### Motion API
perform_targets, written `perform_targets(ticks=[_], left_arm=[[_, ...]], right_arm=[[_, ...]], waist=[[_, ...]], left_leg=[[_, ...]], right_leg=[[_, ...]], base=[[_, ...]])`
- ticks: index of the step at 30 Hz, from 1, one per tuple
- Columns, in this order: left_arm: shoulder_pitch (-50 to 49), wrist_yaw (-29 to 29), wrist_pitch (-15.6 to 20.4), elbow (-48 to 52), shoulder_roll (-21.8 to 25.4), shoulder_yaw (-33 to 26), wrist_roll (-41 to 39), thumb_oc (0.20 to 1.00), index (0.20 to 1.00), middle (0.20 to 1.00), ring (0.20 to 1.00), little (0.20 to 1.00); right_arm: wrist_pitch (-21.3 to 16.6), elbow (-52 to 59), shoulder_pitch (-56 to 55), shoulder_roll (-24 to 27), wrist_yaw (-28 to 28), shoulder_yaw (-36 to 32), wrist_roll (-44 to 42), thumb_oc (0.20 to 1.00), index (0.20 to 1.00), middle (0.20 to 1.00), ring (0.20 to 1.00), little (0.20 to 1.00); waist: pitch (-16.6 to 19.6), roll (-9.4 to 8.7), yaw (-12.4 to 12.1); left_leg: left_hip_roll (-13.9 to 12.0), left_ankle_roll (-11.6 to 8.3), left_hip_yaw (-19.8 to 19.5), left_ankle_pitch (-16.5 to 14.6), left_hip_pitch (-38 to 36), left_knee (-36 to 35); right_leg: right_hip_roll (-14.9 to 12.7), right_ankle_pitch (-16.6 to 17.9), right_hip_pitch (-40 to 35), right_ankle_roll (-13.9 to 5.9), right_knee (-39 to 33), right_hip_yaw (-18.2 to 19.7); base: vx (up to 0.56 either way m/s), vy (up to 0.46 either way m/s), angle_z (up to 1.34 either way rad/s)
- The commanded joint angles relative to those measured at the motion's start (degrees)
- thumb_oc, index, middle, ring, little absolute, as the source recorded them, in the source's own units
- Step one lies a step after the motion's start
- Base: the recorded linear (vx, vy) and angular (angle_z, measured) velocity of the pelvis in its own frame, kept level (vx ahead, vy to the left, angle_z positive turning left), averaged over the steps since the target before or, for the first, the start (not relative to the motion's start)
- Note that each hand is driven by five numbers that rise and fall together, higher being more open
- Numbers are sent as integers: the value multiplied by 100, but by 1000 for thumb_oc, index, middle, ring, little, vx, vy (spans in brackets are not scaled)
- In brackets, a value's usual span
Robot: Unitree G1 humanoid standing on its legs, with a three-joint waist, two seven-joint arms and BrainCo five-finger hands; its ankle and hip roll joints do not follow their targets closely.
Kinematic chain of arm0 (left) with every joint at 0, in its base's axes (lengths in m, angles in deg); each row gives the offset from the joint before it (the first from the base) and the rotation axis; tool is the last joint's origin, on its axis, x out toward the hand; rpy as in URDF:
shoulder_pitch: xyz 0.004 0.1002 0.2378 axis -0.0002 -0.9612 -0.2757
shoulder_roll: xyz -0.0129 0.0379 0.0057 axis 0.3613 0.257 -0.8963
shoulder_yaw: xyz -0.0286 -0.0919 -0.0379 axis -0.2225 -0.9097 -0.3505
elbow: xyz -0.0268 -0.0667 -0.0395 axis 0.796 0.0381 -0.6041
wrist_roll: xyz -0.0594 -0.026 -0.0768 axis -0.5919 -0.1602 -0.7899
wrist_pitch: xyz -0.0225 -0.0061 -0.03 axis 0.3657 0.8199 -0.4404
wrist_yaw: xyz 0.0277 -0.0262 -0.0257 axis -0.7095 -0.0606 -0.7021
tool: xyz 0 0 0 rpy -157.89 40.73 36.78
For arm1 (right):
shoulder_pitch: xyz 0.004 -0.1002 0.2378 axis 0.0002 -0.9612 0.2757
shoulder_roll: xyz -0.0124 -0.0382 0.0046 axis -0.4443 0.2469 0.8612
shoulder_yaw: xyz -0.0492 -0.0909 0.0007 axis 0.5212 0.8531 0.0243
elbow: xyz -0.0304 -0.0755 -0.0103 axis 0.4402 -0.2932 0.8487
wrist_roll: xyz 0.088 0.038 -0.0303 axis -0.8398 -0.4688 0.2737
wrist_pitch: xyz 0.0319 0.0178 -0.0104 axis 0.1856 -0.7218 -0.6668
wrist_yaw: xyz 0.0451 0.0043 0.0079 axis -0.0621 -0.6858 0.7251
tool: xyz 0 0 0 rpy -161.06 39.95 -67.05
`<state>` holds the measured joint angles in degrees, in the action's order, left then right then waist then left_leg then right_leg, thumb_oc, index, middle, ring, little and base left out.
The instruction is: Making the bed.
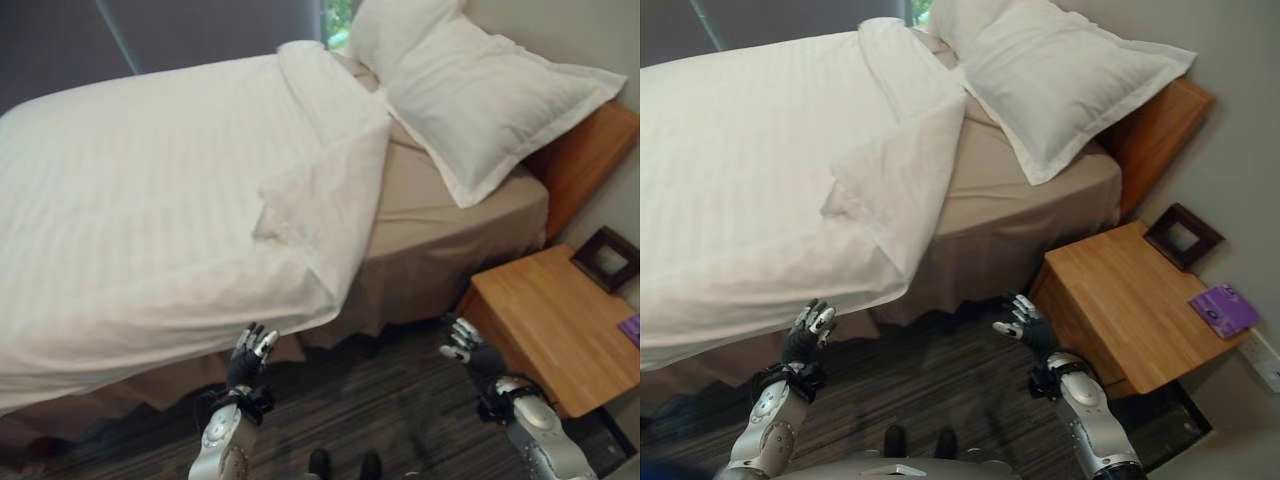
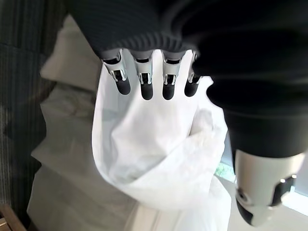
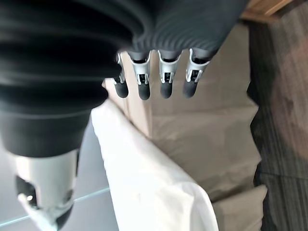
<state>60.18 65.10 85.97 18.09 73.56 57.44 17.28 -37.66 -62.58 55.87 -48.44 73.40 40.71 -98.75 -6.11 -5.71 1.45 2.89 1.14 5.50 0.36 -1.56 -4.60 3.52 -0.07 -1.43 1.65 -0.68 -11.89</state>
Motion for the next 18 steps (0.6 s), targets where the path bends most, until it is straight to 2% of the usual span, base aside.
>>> perform_targets(ticks=[1, 7, 10, 12, 14, 15, 16, 18], left_arm=[[133, -13, 261, 147, 221, -249, 166, 1000, 1000, 1000, 1000, 1000], [85, 59, 290, 73, 254, -376, 205, 1000, 1000, 1000, 1000, 1000], [158, 136, 339, 153, 261, -420, 159, 1000, 1000, 1000, 1000, 1000], [245, 152, 348, 140, 292, -392, 254, 1000, 1000, 1000, 1000, 1000], [277, 131, 335, 162, 364, -365, 338, 1000, 1000, 1000, 1000, 1000], [302, 111, 317, 171, 446, -306, 516, 1000, 1000, 1000, 1000, 1000], [307, 104, 318, 177, 460, -296, 556, 1000, 1000, 1000, 1000, 1000], [323, 97, 337, 202, 499, -318, 575, 1000, 1000, 1000, 1000, 1000]], right_arm=[[-253, 240, 273, 25, -14, -152, 183, 1000, 1000, 1000, 1000, 1000], [-267, 173, 418, 32, 85, -268, 178, 1000, 1000, 1000, 1000, 1000], [-282, 113, 451, -32, 84, -237, 261, 1000, 1000, 1000, 1000, 1000], [-293, 111, 469, -82, 63, -180, 379, 1000, 1000, 1000, 1000, 1000], [-308, 126, 470, -127, 63, -159, 422, 1000, 1000, 1000, 1000, 1000], [-318, 168, 401, -193, 57, -158, 447, 1000, 1000, 1000, 1000, 1000], [-308, 176, 373, -237, 43, -152, 419, 1000, 1000, 1000, 1000, 1000], [-304, 185, 300, -284, 35, -126, 316, 1000, 1000, 1000, 1000, 1000]], waist=[[221, 214, -145], [153, 255, -204], [47, 350, -219], [-75, 378, -195], [-205, 454, -120], [-276, 551, -8], [-262, 567, 27], [-246, 582, 112]], left_leg=[[-208, -175, -107, 93, -56, 248], [-146, -108, -120, -71, -104, 374], [-132, 23, -105, -201, -96, 437], [-77, 148, -79, -284, -160, 461], [-86, 226, -122, -308, -272, 456], [-145, 218, -294, -314, -380, 405], [-143, 197, -330, -328, -449, 359], [-168, 101, -409, -388, -644, 217]], right_leg=[[-702, 125, -359, -688, -418, 101], [-778, 82, -385, -715, -264, 152], [-927, -60, 47, -807, 702, 253], [-1067, 226, 460, -1018, 1652, 398], [-1159, 560, 863, -1086, 2551, 519], [-1045, 487, 1213, -1029, 2875, 772], [-1075, 413, 1298, -993, 2732, 828], [-1150, 386, 1284, -961, 2005, 780]], base=[[19, 41, -27], [30, 72, 9], [3, 142, 0], [8, 153, -17], [108, 138, -30], [222, 80, -4], [306, 16, 28], [310, -72, 49]])
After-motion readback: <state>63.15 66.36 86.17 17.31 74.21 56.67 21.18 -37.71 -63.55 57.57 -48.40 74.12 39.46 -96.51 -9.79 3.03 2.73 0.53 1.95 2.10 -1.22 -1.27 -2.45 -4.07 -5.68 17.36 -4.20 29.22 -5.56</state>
